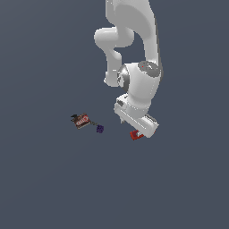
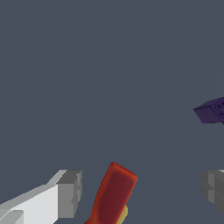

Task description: Pick up a designated object from a clutter of objects.

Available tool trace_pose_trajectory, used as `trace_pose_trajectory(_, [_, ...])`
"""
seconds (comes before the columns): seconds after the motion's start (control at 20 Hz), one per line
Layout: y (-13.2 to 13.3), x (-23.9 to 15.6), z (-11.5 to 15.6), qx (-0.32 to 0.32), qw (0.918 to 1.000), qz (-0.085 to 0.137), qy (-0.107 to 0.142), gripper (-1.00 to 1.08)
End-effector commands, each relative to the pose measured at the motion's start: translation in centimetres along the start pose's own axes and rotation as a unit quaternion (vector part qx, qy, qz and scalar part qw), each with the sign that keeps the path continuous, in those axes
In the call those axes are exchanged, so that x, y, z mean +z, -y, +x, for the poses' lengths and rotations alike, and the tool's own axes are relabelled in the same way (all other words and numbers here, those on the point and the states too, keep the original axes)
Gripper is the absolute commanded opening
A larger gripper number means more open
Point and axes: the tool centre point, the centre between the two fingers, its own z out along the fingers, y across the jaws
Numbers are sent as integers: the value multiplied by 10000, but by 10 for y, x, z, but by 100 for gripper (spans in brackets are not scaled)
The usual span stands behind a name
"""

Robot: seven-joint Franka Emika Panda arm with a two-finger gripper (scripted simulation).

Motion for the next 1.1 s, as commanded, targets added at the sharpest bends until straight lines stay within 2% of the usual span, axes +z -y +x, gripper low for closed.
trace_pose_trajectory(0.0, [1, 9, -5, 235, 9997, 26, -35, 108])
trace_pose_trajectory(0.45, [4, 38, -25, 1046, 9943, 138, -128, 108])
trace_pose_trajectory(1.05, [5, 71, -51, 1995, 9793, 307, -172, 108])
